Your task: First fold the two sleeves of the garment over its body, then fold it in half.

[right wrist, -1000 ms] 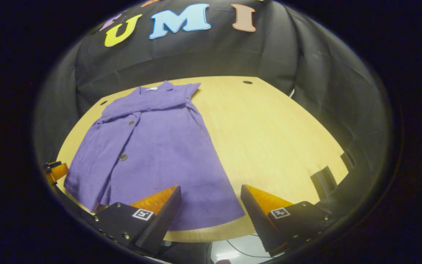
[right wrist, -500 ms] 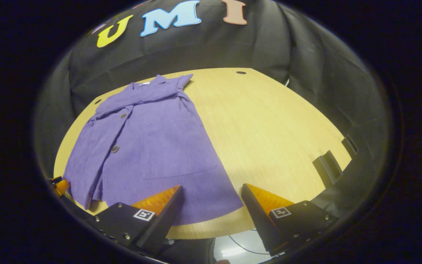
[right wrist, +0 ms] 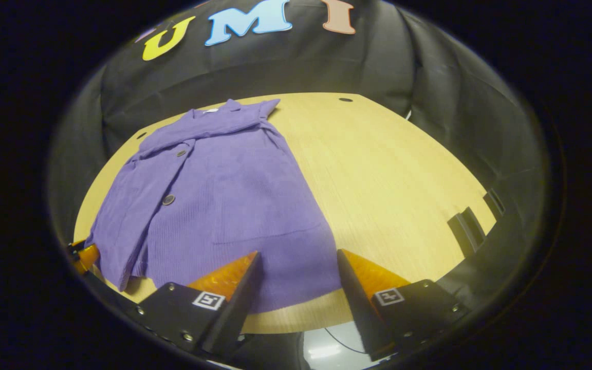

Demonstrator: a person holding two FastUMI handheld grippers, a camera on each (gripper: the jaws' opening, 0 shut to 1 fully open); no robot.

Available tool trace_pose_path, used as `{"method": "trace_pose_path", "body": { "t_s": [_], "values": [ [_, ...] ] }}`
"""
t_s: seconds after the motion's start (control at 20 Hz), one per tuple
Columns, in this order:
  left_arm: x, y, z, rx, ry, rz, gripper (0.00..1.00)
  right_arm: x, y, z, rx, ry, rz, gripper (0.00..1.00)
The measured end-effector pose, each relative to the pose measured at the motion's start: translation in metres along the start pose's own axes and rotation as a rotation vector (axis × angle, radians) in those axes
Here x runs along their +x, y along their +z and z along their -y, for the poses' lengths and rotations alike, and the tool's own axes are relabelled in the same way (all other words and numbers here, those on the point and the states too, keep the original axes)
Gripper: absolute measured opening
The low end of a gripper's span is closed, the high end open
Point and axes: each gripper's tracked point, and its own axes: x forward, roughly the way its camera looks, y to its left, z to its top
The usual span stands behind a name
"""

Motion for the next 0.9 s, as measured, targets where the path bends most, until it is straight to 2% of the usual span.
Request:
{"method": "trace_pose_path", "body": {
  "t_s": [0.05, 0.1, 0.15, 0.2, 0.25, 0.3, 0.35, 0.45, 0.55, 0.7, 0.9],
  "values": [
    [0.001, 0.0, 0.005, 0.011, -0.002, 0.002, 0.51, 0.002, 0.001, -0.005, -0.007, 0.012, -0.008, 0.75],
    [0.002, 0.001, 0.01, 0.019, -0.005, 0.0, 0.4, 0.003, 0.0, -0.009, -0.006, 0.016, -0.013, 0.69],
    [0.003, 0.002, 0.014, 0.022, 0.002, 0.001, 0.28, 0.003, 0.001, -0.015, 0.002, 0.024, -0.017, 0.52],
    [0.004, 0.001, 0.017, 0.03, 0.007, -0.005, 0.19, 0.002, 0.001, -0.016, 0.006, 0.018, -0.023, 0.42],
    [0.005, 0.002, 0.024, 0.045, -0.011, -0.013, 0.17, 0.002, 0.001, -0.017, -0.002, 0.022, -0.033, 0.32],
    [0.005, 0.004, 0.026, 0.044, -0.004, -0.014, 0.15, 0.002, 0.0, -0.018, -0.011, 0.026, -0.04, 0.31],
    [0.008, 0.005, 0.028, 0.022, -0.013, -0.023, 0.08, 0.006, 0.003, -0.02, 0.027, 0.025, -0.017, 0.31],
    [0.004, 0.006, 0.035, -0.02, -0.064, -0.039, 0.07, 0.0, 0.001, -0.017, 0.068, 0.042, -0.049, 0.06],
    [-0.003, 0.014, 0.043, -0.1, -0.124, -0.051, 0.07, -0.008, 0.009, -0.025, 0.132, 0.084, -0.046, 0.06],
    [-0.017, 0.039, 0.046, -0.122, -0.152, 0.002, 0.07, -0.027, 0.041, -0.03, 0.182, 0.144, 0.02, 0.06],
    [-0.03, 0.086, 0.049, -0.174, -0.189, 0.072, 0.07, -0.047, 0.093, -0.037, 0.186, 0.205, 0.102, 0.06]
  ]
}}
